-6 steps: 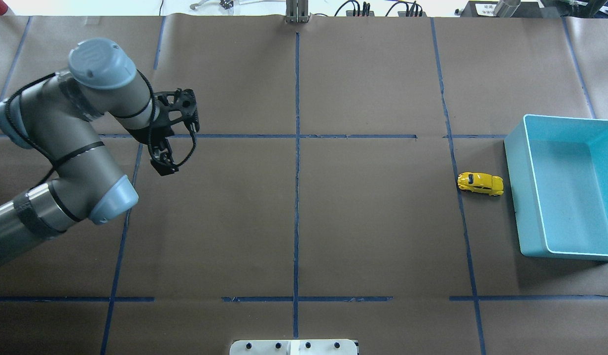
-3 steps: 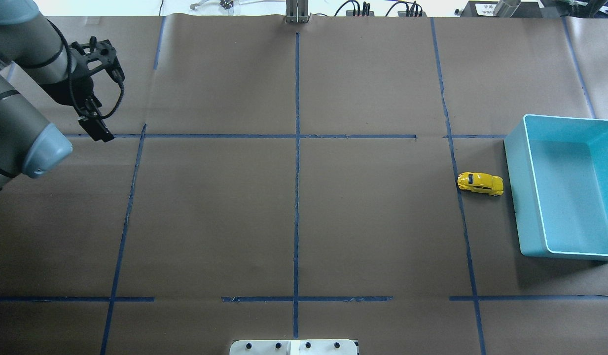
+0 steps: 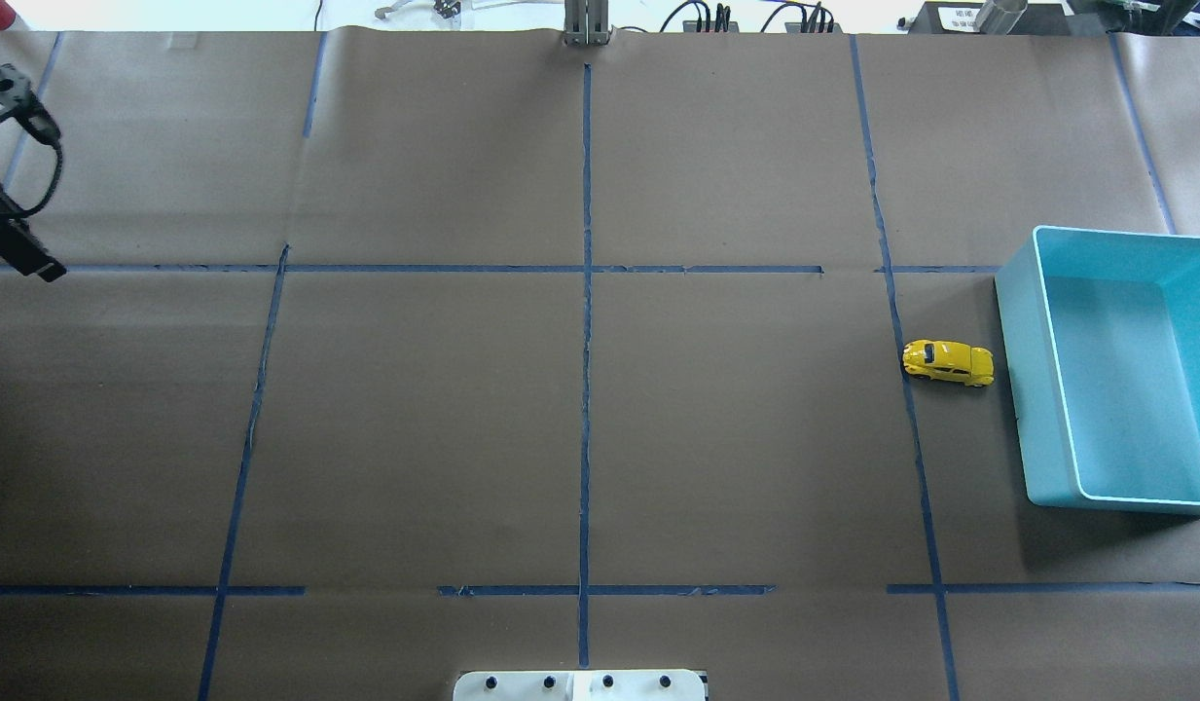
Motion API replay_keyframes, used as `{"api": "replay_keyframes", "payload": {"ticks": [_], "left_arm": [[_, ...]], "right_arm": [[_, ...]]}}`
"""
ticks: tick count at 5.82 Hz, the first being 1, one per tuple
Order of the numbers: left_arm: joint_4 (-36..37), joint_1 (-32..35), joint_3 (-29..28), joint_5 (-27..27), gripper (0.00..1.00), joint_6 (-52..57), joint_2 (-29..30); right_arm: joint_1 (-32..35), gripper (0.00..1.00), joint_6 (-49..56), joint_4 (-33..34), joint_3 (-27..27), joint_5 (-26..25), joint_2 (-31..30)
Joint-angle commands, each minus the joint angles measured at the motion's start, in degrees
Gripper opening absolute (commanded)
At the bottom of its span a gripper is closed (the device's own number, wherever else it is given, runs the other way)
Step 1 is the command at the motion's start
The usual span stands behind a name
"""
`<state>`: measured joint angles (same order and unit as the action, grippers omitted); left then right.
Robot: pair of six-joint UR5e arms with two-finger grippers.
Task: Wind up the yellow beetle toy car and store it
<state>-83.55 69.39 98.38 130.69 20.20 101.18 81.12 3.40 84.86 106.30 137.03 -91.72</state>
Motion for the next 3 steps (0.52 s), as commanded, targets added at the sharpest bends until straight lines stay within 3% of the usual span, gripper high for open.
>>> {"api": "replay_keyframes", "payload": {"ticks": [1, 3], "left_arm": [[-0.12, 8.52, -0.38, 4.01, 1.00, -0.16, -6.06], [0.40, 16.62, -0.38, 7.55, 1.00, -5.41, -10.02]], "right_arm": [[-1.75, 1.00, 0.02, -0.31, 3.99, -0.54, -0.21], [-6.02, 1.00, 0.02, -0.31, 5.94, -4.03, 2.57]]}}
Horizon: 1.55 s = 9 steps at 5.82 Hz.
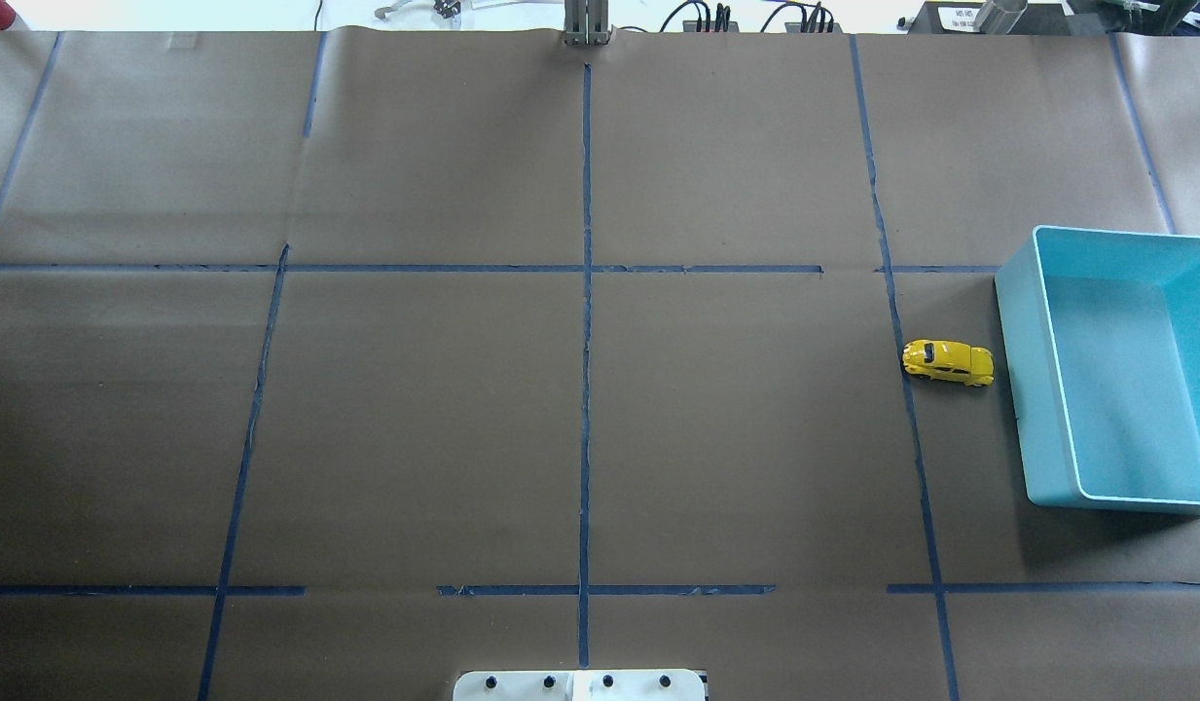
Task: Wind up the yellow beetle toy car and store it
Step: 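Move the right gripper over the car beside the blue bin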
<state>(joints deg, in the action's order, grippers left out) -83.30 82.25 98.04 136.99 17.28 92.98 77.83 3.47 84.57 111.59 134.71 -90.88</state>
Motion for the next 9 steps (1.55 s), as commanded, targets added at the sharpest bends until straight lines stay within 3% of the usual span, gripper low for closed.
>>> {"api": "replay_keyframes", "payload": {"ticks": [1, 3, 5, 6, 7, 8, 9], "left_arm": [[0.50, 7.97, -0.56, 1.26, 1.00, -4.60, -2.19], [-1.33, 15.18, -0.83, 0.64, 0.99, -11.55, -4.82], [-5.78, 15.40, -3.89, -3.20, 1.00, -16.45, -4.65], [-10.43, 15.40, -7.73, -3.40, 1.00, -16.66, -4.48], [-10.57, 15.31, -8.64, -3.40, 1.00, -17.53, -4.22], [-10.74, 15.31, -8.04, -3.40, 1.00, -25.46, -3.95], [-11.00, 15.22, -8.04, -3.40, 1.00, -25.62, -3.95]], "right_arm": [[-9.82, 1.00, -0.13, 0.15, 0.56, -8.87, 4.63], [-13.92, 1.00, 0.83, 0.42, 1.70, -11.32, 4.32], [-17.71, 1.00, 0.84, 0.51, 1.27, -11.58, 3.87], [-20.15, 1.00, 1.18, 0.07, 1.18, -11.32, 3.61], [-24.26, 1.00, 3.36, 0.07, 1.44, -11.58, 4.13], [-27.96, 1.00, 7.39, 0.07, 1.36, -13.41, 4.22], [-30.52, 1.00, 10.65, 0.07, 1.27, -17.60, 4.66]]}}
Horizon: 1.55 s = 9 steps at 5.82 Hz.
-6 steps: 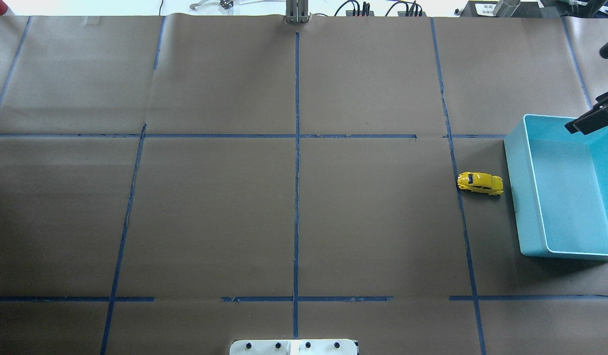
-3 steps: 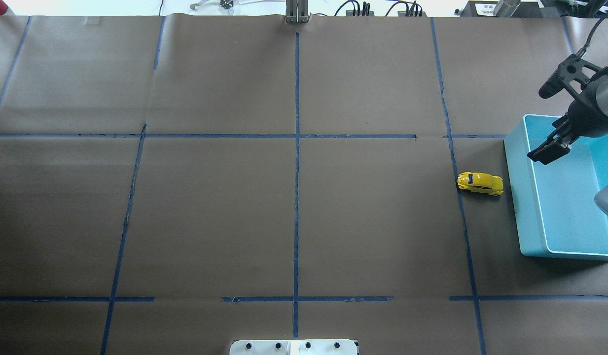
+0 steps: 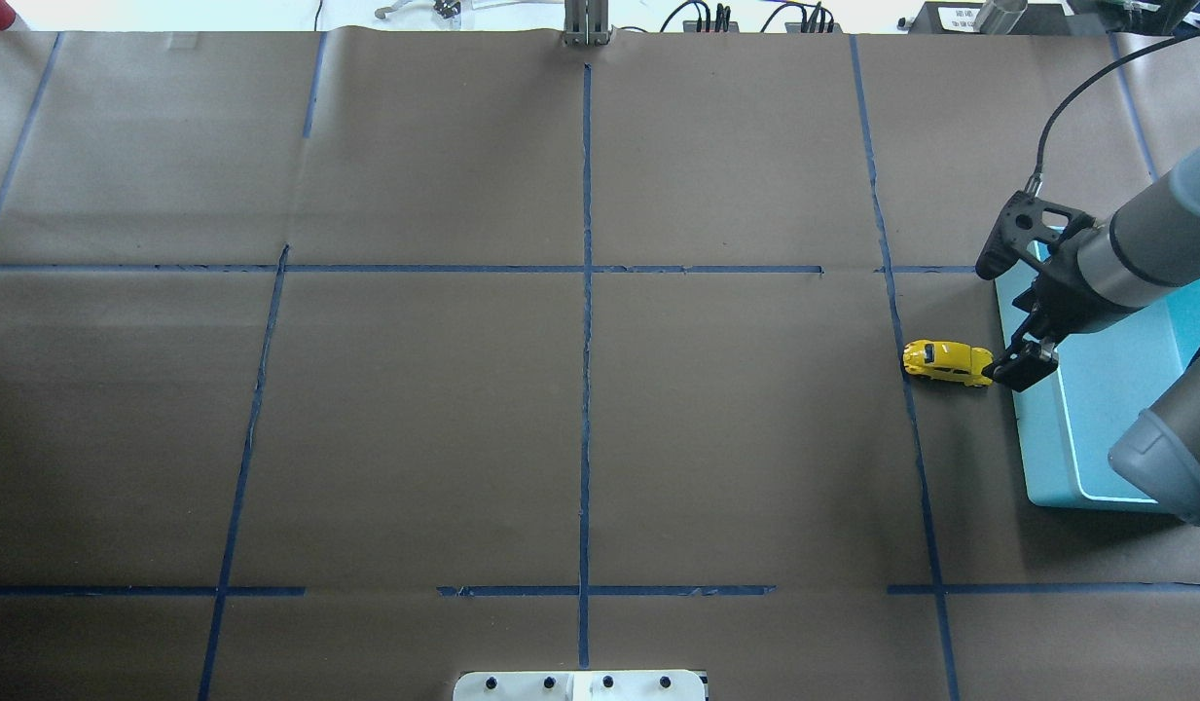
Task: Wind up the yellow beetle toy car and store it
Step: 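Move the right gripper over the car beside the blue bin, then lower the right gripper and close it on the yellow car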
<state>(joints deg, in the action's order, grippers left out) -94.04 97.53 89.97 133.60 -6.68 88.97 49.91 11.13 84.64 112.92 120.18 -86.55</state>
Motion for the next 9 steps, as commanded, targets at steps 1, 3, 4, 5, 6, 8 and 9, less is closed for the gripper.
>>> {"api": "replay_keyframes", "payload": {"ticks": [1, 3, 4, 5, 6, 8, 9], "left_arm": [[-2.62, -0.32, -0.06, -1.23, 1.00, -1.49, 0.15], [-2.73, -2.67, 0.90, -2.29, 1.00, -1.05, 0.24], [-2.73, -3.74, 1.86, -2.30, 1.00, -1.05, 0.15], [-2.73, -4.10, 2.05, -2.30, 1.00, -0.97, 0.15], [-2.38, -4.28, 2.31, -2.12, 1.00, 3.91, -0.28], [-1.85, -4.28, 2.14, -1.59, 1.00, 2.13, -0.37], [-2.02, -4.28, 2.14, -1.59, 1.00, -1.11, -0.37]], "right_arm": [[-4.36, 1.00, 6.50, -0.01, -0.76, -5.19, 0.68], [-5.26, 1.00, 9.85, 0.17, -3.73, -6.71, 3.64], [-5.17, 1.00, 10.75, 0.08, -7.85, -6.01, 6.45], [-5.09, 1.00, 12.15, -0.09, -10.15, -6.18, 7.00], [-4.82, 1.00, 16.51, -0.18, -11.83, -6.44, 7.18], [-4.65, 1.00, 16.82, -0.18, -11.93, -6.09, 7.10], [-4.65, 1.00, 17.26, -0.18, -11.93, -6.18, 6.83]]}}
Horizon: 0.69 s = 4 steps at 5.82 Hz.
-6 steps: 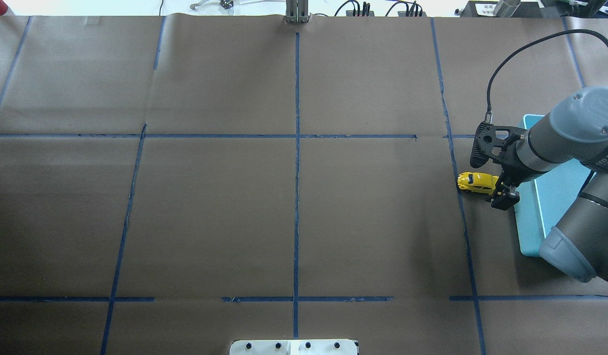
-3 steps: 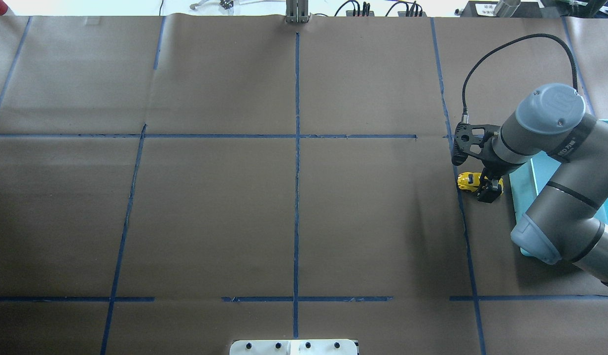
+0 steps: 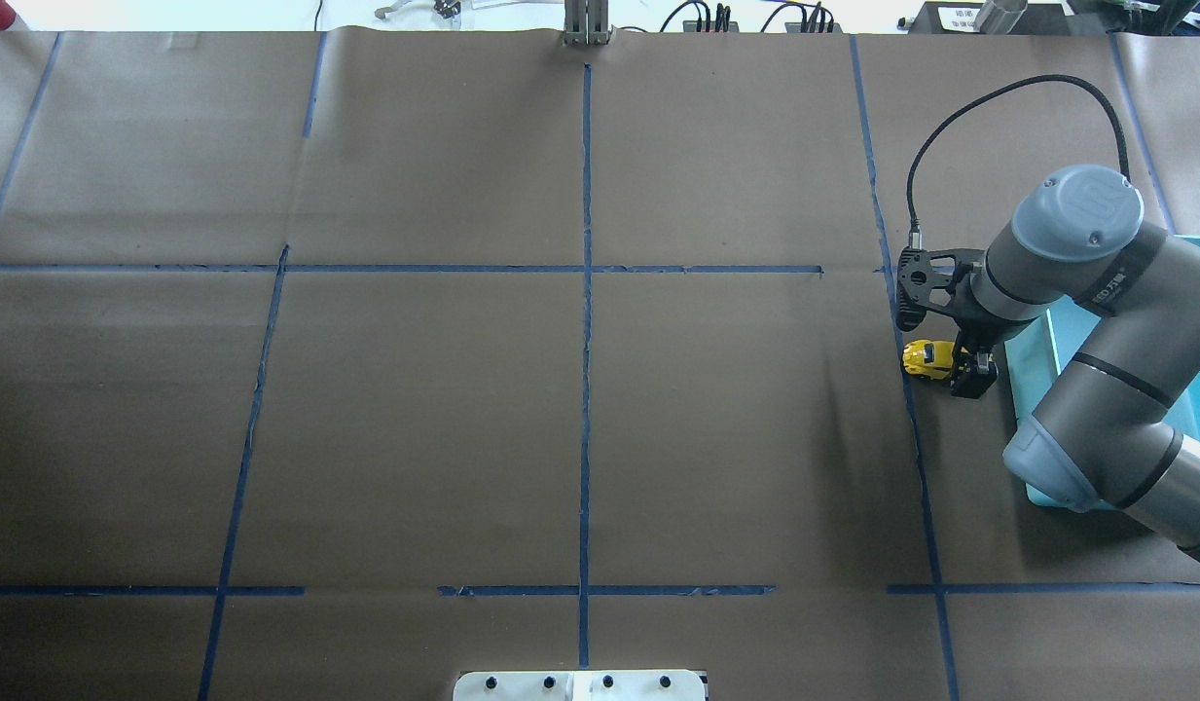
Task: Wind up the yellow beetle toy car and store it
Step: 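Lower the right gripper and close it on the yellow car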
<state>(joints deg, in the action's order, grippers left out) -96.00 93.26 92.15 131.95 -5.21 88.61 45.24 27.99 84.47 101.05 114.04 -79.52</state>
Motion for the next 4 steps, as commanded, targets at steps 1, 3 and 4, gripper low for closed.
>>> {"api": "replay_keyframes", "payload": {"ticks": [1, 3, 4], "left_arm": [[0.02, -0.01, 0.13, 0.06, 1.00, -2.61, -0.02], [-0.07, -0.88, 0.05, -0.02, 1.00, -2.87, -0.02], [-0.07, -0.88, 0.05, -0.02, 1.00, -2.96, -0.02]], "right_arm": [[-0.23, 1.00, 0.14, 0.00, -1.89, -0.31, 0.33], [-0.32, 1.00, -0.57, 0.00, -2.26, -0.13, 0.42], [-0.50, 0.89, -0.57, 0.00, -2.35, -0.13, 0.60]]}}
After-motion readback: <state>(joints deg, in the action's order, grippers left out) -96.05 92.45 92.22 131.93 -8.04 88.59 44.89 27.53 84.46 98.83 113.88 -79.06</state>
